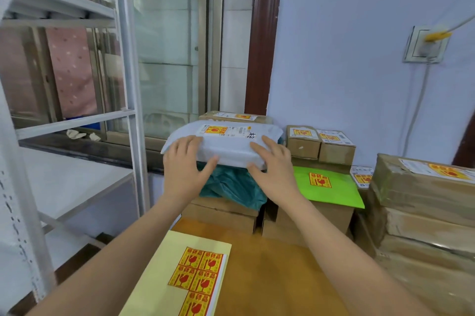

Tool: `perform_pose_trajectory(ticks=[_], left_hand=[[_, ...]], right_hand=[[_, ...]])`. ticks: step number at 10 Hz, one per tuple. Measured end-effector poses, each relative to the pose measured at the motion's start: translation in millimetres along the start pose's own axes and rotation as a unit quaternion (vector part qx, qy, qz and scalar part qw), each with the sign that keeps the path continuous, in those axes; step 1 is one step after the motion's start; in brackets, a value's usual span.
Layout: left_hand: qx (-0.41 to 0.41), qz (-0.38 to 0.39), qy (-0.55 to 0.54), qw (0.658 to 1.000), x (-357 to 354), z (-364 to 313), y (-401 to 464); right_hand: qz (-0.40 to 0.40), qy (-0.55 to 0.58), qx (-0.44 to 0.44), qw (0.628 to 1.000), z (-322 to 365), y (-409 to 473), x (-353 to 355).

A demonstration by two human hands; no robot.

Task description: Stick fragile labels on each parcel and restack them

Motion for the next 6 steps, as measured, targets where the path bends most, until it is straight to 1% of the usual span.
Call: perform_pose_trajectory(ticks=[1, 2, 3, 4, 5, 6], left_hand=[[0.006, 0.039, -0.012, 0.999, -6.8, 6.0, -3.9], [0.049, 0.018, -0.041, 0.998, -2.1, 8.2, 3.2], [0.065, 0.032, -0.043, 0.996, -0.7, 9.1, 9.2], [0.083, 0.069, -0.034, 0.994, 1.6, 9.3, 12.6], [0.14, 0.089, -0.102, 0.981, 5.4, 12.4, 16.7], [0.154, 0.088, -0.183, 0.967, 12.1, 5.3, 12.7]], right_hand=[[0.006, -0.029, 0.001, 1.0, 0.6, 1.5, -0.6], [0.015, -0.037, 0.001, 0.999, 1.8, 4.6, -1.3], [0.024, -0.056, 0.005, 0.998, 5.4, 9.0, -2.1], [0.039, -0.057, 0.005, 0.998, 8.9, 8.1, -0.3], [0.056, 0.002, -0.003, 0.998, 7.2, 3.7, 4.6], [0.047, 0.036, -0.004, 0.998, 3.4, -14.4, 17.3]])
Point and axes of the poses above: each hand's wrist, its own y-axis towards the middle knuckle, its own x-axis out of the back of the hand, z = x × y, the point moved 7 cm from there along y, towards the middle knuckle, and after that the axes turned 12 degrees about -y, right-handed, at the moved point
